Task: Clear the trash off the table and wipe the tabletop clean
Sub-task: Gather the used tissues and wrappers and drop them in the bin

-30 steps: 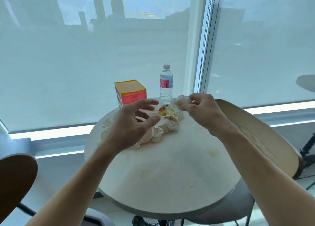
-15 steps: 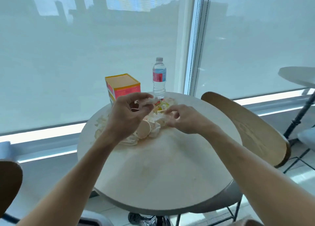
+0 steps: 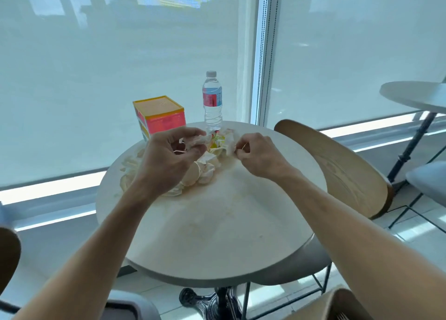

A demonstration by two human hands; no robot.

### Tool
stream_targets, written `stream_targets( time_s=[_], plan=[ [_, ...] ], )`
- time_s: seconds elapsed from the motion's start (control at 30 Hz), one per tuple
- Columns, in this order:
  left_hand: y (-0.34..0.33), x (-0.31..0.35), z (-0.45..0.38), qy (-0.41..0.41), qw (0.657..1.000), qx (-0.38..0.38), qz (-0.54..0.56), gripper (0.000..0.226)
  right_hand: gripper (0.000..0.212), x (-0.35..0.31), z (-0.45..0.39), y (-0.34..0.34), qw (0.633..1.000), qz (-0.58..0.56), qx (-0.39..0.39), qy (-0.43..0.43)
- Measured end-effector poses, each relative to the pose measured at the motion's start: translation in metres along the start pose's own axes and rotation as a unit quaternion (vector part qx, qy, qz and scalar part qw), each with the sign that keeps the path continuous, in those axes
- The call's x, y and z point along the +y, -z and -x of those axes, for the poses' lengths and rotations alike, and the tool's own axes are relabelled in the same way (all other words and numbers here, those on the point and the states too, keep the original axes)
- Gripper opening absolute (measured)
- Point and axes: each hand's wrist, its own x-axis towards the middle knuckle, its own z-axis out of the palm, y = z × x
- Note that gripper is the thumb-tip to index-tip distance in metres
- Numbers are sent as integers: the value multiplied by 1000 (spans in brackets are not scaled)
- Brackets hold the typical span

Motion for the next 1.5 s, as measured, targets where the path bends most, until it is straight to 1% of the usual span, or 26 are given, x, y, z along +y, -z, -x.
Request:
stream_targets(
  time_s=[0.1,0.17,0.27,0.47,0.6,0.7,0.83,1.03,1.17,1.27,1.4,1.43,1.5],
  plan=[
    [-7,7,5,-4,1000,-4,6,26,6,3,9,18,997,-72,37,8],
    [-13,14,8,-7,1000,-9,11,27,8,5,16,31,994,-102,49,10],
    [-25,24,14,-14,1000,-16,15,28,14,11,33,51,989,-135,53,7],
    [-52,44,34,-28,999,-28,22,29,11,37,80,86,980,-190,60,-14],
    [-79,61,53,-47,997,-48,34,34,8,71,124,105,976,-209,48,-33],
    [-105,72,70,-50,996,-73,31,29,9,106,156,113,979,-196,13,-60],
    [-143,84,92,-41,993,-107,31,24,16,156,196,117,978,-153,-84,-112],
    [-196,91,123,4,989,-149,23,21,7,224,238,98,965,-98,-168,-178],
    [-224,76,147,40,985,-168,-4,23,2,252,257,87,948,-61,-235,-208],
    [-243,57,167,92,978,-183,-34,18,10,262,262,95,942,-75,-250,-210],
    [-264,37,196,161,959,-226,-54,19,15,264,261,108,942,-114,-228,-217],
    [-269,32,202,169,954,-241,-64,21,15,264,261,110,943,-116,-228,-214],
    [-274,27,211,175,943,-270,-89,33,13,261,259,112,942,-127,-229,-209]
  ],
)
